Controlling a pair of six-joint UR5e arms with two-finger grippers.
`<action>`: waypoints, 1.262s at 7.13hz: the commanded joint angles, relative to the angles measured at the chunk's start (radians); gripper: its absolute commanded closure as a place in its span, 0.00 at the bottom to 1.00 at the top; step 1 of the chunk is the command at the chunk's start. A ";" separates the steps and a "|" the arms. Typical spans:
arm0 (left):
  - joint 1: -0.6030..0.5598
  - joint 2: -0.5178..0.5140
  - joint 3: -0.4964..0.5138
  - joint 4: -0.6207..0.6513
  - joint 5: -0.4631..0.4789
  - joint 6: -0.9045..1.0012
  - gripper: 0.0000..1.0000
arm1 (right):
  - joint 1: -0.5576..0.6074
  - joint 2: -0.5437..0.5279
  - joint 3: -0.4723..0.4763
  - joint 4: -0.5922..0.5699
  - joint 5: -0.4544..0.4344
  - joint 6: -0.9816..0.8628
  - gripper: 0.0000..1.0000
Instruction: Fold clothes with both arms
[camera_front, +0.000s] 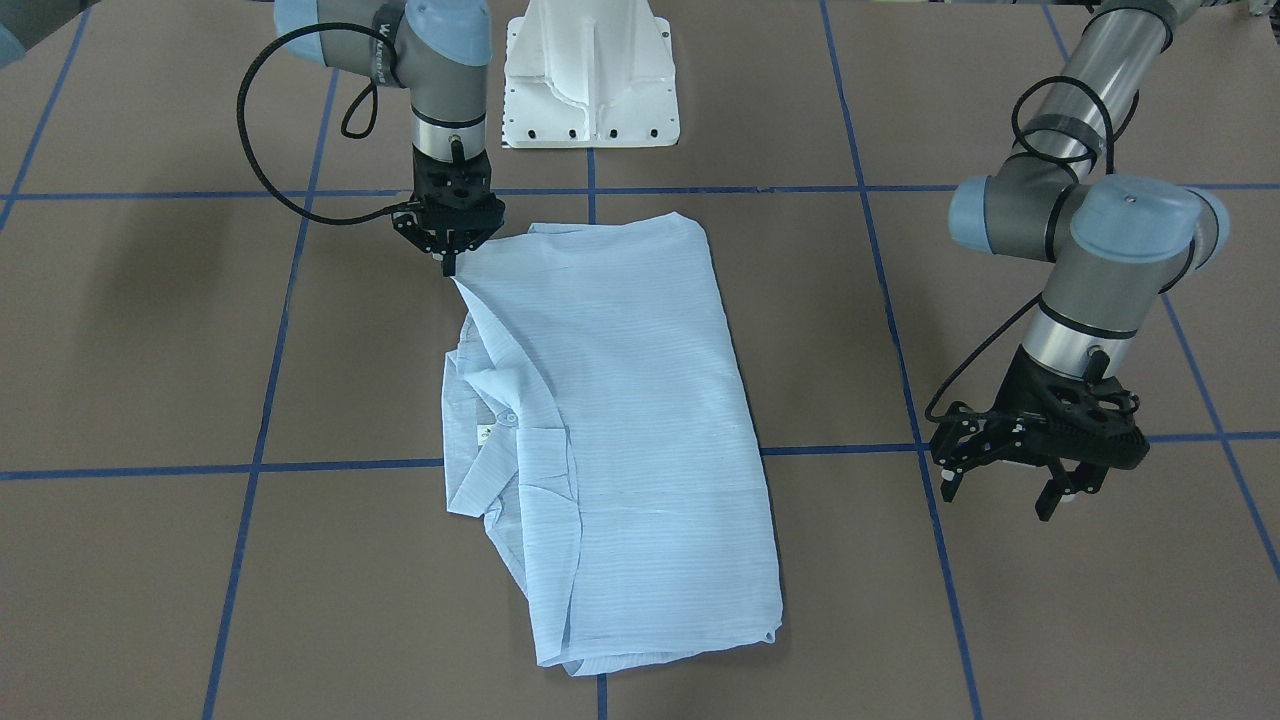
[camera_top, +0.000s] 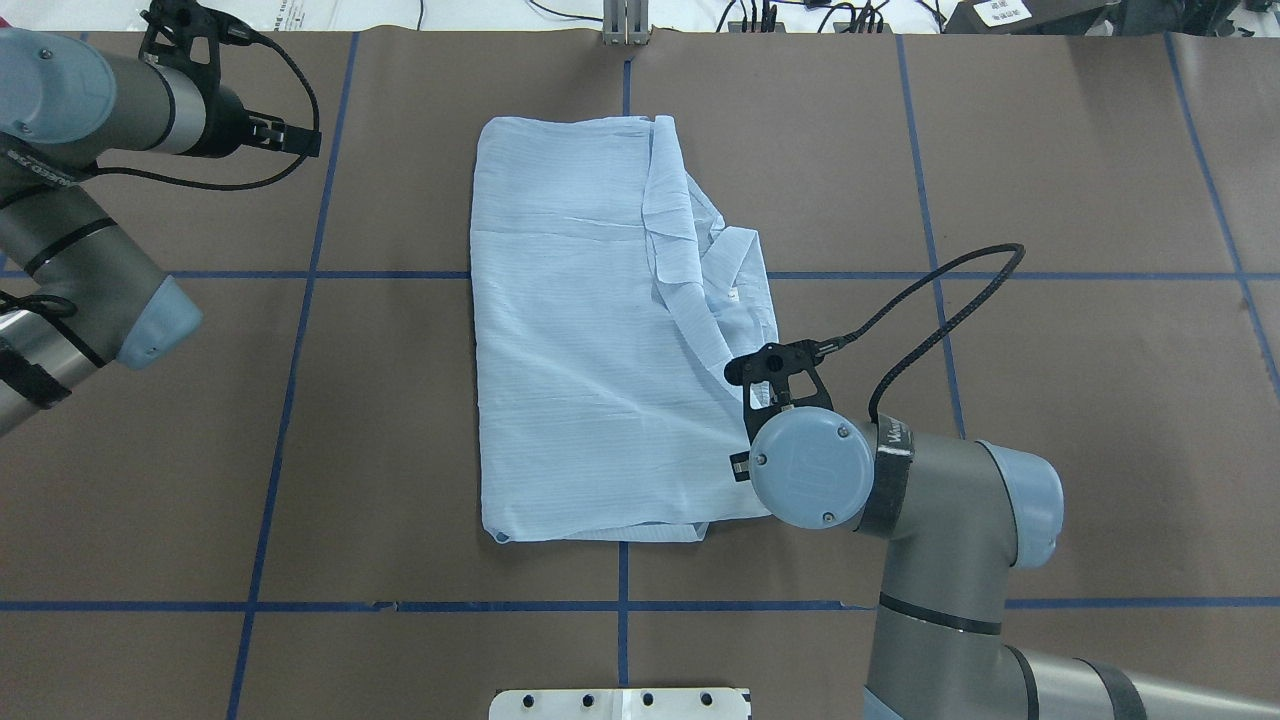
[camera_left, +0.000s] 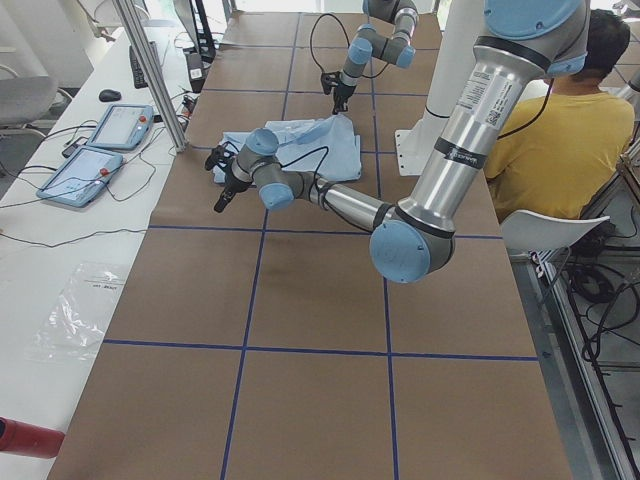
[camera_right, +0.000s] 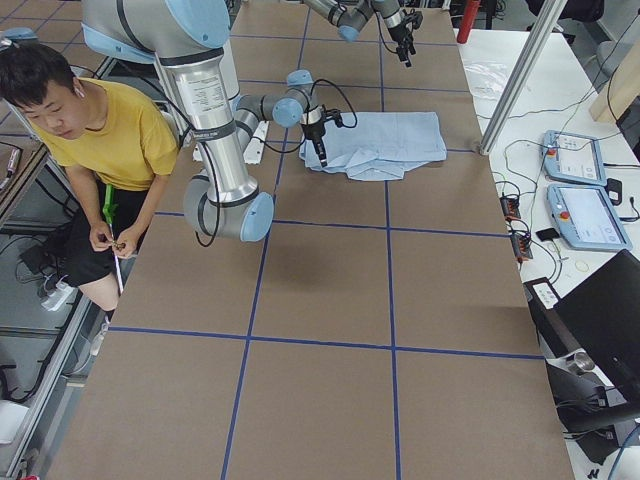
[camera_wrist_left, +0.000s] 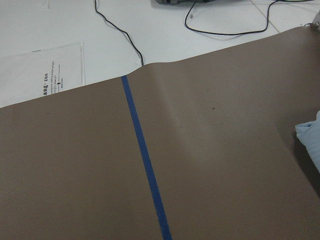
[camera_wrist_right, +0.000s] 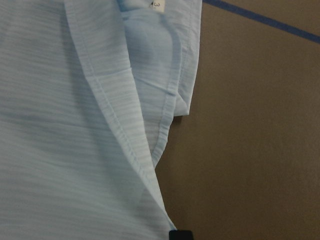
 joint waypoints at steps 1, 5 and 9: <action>0.001 0.000 0.002 0.000 0.000 -0.003 0.00 | -0.028 -0.012 -0.021 0.007 -0.005 0.089 0.01; 0.003 0.000 -0.002 0.000 -0.008 -0.003 0.00 | 0.081 0.035 -0.043 0.178 -0.005 0.109 0.00; 0.062 0.072 -0.262 0.015 -0.225 -0.264 0.00 | 0.174 0.020 0.020 0.305 0.021 0.273 0.00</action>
